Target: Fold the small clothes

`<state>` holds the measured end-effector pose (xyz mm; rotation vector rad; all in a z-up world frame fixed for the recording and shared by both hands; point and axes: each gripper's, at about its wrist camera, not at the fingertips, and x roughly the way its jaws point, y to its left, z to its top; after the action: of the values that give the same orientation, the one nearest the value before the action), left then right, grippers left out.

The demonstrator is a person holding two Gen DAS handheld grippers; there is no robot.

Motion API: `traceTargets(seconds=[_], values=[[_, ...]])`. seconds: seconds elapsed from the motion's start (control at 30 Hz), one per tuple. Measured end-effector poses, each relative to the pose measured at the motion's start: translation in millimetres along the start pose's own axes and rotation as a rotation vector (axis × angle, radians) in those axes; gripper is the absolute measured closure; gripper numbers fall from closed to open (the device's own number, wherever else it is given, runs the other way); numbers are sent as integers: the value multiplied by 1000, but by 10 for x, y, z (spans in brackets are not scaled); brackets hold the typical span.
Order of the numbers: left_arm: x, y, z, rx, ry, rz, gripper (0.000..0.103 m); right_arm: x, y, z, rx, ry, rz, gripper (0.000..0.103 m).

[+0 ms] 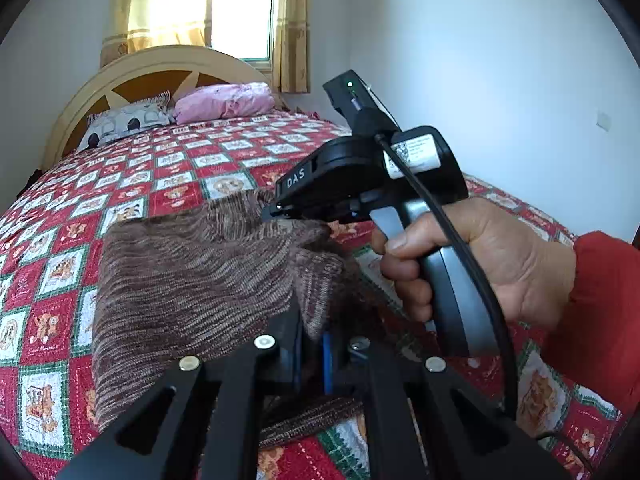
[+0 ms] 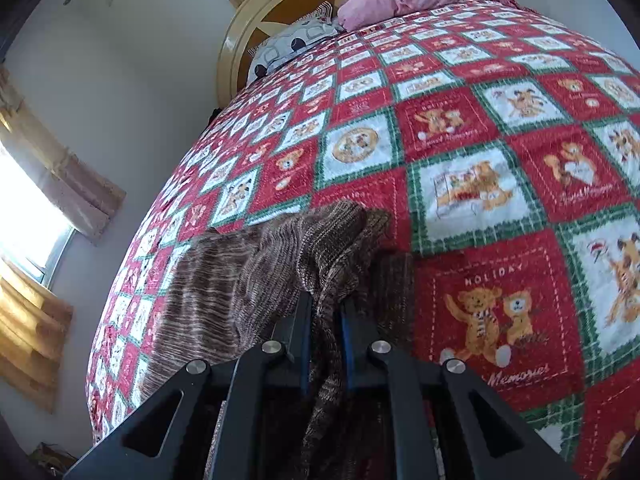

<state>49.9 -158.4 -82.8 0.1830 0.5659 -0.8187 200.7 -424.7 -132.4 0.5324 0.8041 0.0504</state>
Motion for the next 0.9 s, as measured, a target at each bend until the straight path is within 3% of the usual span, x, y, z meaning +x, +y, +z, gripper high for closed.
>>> traceTargets(seconds=[0.33,0.67,0.9], values=[[241,70,-30,-56,125,24,96,69,-72,-85,19,-9,-3,91],[219,-21,-79,-50,170,65,96,59,103,-145,-70,-22,-112,91],[255,-38,-87,-47,191,78,96,64,49,-171,-57,-34,-101,90]])
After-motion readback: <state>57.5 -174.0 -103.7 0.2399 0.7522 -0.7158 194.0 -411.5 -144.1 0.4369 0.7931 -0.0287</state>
